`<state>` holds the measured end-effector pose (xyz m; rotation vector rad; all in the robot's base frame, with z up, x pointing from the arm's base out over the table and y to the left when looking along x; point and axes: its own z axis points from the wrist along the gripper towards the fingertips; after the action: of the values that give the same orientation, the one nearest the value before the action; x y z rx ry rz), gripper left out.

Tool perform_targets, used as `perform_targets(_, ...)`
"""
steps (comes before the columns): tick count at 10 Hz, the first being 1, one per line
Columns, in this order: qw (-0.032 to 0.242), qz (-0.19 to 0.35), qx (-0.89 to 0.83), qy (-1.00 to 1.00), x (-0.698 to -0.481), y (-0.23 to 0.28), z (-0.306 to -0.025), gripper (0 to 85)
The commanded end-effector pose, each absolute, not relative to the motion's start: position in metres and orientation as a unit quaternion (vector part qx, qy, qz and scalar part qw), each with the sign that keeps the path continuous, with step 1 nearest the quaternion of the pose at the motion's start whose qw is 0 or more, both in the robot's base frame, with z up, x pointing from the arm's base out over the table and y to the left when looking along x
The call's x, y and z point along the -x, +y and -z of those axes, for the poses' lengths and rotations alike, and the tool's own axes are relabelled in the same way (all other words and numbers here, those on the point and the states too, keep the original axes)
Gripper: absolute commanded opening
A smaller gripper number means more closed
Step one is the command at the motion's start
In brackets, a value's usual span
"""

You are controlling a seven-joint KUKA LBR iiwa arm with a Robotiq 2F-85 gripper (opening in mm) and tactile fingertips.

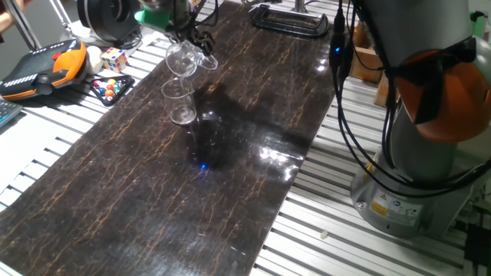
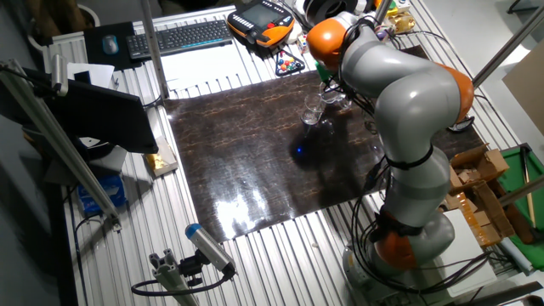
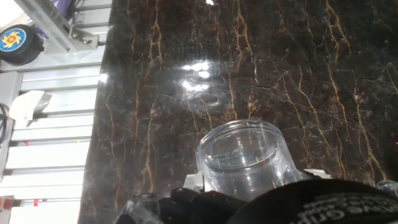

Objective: Pour the water from one cup into another empty cup

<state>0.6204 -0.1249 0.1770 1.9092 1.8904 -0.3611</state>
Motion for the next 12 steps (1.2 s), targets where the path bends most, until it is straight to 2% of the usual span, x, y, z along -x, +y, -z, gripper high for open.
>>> perform_targets(1,0.217,0.133,-0.685,0.682,-0.6210,-0.1241,-0.1773,0.7)
perform_targets(12,0.253,0.157,-0.661,0.689,-0.6261,-0.1172,-0.1841,0.7)
